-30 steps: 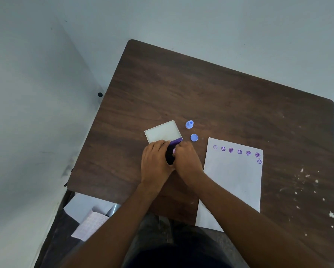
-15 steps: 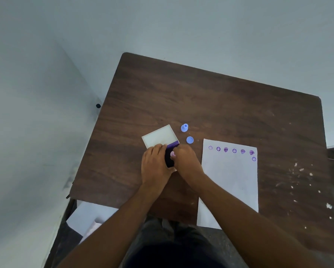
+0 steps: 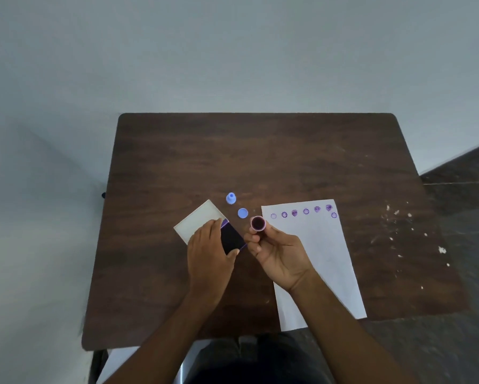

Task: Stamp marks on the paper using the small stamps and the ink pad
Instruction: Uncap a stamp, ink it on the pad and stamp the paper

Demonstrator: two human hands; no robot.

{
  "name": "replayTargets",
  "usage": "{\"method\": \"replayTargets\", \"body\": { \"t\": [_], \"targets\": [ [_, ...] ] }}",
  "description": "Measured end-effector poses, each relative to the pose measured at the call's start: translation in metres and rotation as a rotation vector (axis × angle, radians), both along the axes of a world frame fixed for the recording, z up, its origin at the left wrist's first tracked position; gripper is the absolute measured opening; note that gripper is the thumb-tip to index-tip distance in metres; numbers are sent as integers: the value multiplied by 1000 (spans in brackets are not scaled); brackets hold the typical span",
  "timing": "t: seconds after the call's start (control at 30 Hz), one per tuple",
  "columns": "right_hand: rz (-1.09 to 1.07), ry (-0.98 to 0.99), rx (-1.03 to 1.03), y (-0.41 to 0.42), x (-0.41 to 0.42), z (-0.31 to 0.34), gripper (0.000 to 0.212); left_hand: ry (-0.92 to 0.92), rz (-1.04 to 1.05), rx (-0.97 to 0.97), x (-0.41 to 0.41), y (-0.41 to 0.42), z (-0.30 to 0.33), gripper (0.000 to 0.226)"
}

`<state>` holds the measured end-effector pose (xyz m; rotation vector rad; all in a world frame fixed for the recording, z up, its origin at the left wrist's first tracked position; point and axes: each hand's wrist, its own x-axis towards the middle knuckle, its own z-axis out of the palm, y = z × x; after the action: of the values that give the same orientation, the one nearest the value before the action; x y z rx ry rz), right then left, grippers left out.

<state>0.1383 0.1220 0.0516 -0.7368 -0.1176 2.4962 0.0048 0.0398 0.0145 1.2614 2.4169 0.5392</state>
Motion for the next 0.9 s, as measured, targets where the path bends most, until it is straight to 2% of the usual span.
{"method": "replayTargets", "body": {
  "t": [0.3,0.43,0.67,0.9],
  "targets": [
    [-124,-2,3,7,13,5,23,-18,-106,-37,11,17,-1,77],
    [-131,-38,53,11,17,6,24,-88,-127,-20,18,26,3,64],
    [-296,-238,61,24,64,0,27,-343,-281,127,44,64,8,23],
    [-440,-419,120,56,122,-19,30,-348,-371,119,92,104,-1,21]
  ]
}}
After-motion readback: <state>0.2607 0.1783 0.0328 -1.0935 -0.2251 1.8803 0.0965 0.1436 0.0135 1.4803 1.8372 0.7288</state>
